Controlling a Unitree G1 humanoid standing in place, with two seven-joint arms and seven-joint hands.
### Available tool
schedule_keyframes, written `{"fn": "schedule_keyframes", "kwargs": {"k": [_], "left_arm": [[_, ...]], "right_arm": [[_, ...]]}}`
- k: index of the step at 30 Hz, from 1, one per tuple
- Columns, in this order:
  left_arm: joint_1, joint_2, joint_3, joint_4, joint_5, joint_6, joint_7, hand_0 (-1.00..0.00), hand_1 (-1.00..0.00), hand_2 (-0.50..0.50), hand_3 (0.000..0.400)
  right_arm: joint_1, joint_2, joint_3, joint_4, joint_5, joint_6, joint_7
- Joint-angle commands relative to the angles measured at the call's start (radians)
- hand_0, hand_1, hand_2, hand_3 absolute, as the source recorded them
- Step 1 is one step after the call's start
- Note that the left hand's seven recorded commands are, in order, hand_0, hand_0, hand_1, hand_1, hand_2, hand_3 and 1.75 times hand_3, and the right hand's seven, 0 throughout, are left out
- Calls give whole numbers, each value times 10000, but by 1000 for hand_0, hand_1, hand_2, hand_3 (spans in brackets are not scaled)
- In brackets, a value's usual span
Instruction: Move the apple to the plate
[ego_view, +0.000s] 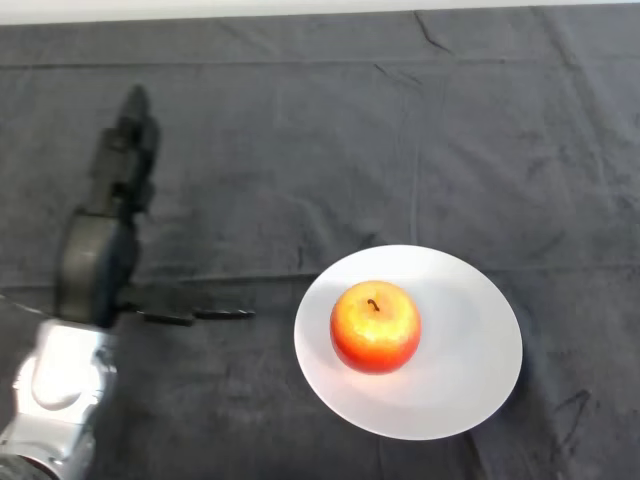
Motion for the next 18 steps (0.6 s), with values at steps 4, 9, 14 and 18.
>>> {"fn": "schedule_keyframes", "kwargs": {"k": [4, 9, 14, 18], "left_arm": [[324, 800, 977, 705, -932, -470, -483, 0, 0, 0, 0], [444, 1010, 1850, 1132, -1783, -598, -909, 0, 0, 0, 0], [406, 1117, 2707, 1711, -2452, -645, -1182, 0, 0, 0, 0], [351, 1214, 3328, 2119, -2893, -622, -1369, 0, 0, 0, 0]], "right_arm": [[-27, -212, -61, -63, 1, 55, -27], [-27, -212, -61, -61, 1, 58, -25], [-27, -213, -61, -59, 1, 61, -22], [-27, -213, -61, -57, 1, 64, -20]]}}
